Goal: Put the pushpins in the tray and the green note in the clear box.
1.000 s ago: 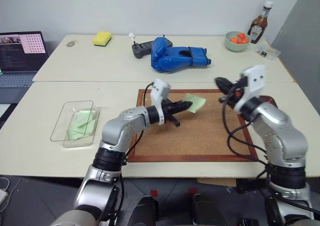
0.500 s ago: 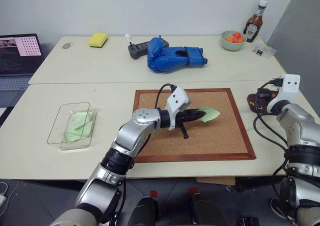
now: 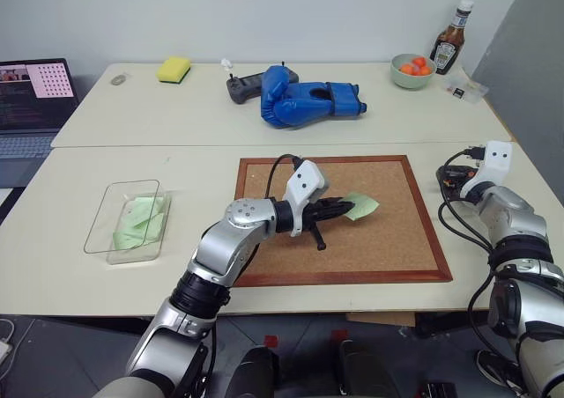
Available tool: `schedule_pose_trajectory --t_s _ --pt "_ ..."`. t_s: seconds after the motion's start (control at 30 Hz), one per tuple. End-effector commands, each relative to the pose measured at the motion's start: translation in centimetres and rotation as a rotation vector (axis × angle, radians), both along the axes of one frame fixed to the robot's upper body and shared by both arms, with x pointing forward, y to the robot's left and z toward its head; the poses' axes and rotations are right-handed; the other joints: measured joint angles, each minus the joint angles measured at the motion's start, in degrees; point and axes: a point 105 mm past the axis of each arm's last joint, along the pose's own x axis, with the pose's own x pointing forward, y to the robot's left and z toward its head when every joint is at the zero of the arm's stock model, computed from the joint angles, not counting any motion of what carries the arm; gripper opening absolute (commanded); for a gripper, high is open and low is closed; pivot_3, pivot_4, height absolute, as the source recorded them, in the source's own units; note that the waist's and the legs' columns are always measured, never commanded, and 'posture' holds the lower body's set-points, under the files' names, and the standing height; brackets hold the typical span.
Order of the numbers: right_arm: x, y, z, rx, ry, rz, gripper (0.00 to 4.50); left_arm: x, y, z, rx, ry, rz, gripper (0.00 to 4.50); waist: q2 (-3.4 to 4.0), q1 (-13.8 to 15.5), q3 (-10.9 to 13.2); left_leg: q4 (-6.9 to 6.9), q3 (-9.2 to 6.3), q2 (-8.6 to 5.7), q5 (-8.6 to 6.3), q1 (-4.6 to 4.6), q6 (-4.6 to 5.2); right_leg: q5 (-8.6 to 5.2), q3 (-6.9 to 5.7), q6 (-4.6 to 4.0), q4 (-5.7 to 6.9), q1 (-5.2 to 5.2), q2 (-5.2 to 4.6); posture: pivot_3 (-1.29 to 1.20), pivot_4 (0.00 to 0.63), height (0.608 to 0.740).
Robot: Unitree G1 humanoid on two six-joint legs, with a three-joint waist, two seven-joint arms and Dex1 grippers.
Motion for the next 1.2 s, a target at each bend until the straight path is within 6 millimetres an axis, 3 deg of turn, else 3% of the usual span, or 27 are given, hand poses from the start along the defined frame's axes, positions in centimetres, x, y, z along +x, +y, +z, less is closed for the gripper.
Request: schedule_pose_trajectory --t_s 0.03,0.17,0.57,0.9,1.2 --pt "0.5 0.0 2.1 -0.024 -0.066 0.010 0.78 -0.3 0.0 1.4 -0.032 -0.042 -0.002 0.00 0.00 0.0 0.0 0.00 0.00 0.00 0.00 0.00 0.00 0.00 0.00 0.00 0.00 0.00 0.00 0.00 0.150 0.740" --pt "0.5 -0.2 2.1 -0.022 -0.068 0.006 1.84 -0.3 -0.2 1.5 -0.033 -0.041 -0.005 0.00 0.00 0.0 0.0 0.00 0.00 -0.01 0.00 -0.01 0.00 0.00 0.01 0.00 -0.01 0.00 -0.01 0.00 0.150 0.740" --pt "0.6 0.3 2.6 -0.028 -0.094 0.024 4.41 -0.3 -0.3 1.6 -0.032 -0.041 -0.018 0.00 0.00 0.0 0.0 0.00 0.00 -0.01 0.00 0.00 0.00 0.00 0.01 0.00 0.00 0.00 0.00 0.00 0.150 0.740" --pt "0.8 1.7 3.6 -0.066 -0.141 0.100 4.47 -0.3 -0.4 1.7 -0.032 -0.043 -0.025 0.00 0.00 0.0 0.0 0.02 0.00 -0.01 0.00 0.00 0.00 0.01 0.00 0.00 0.01 0.00 0.00 0.00 0.150 0.740" --pt "-0.2 3.4 7.0 -0.127 -0.265 0.187 4.47 -0.3 0.0 1.6 -0.035 -0.043 -0.016 0.00 0.01 0.0 0.0 0.02 -0.04 -0.01 0.00 -0.01 -0.01 0.01 -0.01 0.01 0.01 0.00 -0.01 0.00 0.150 0.740"
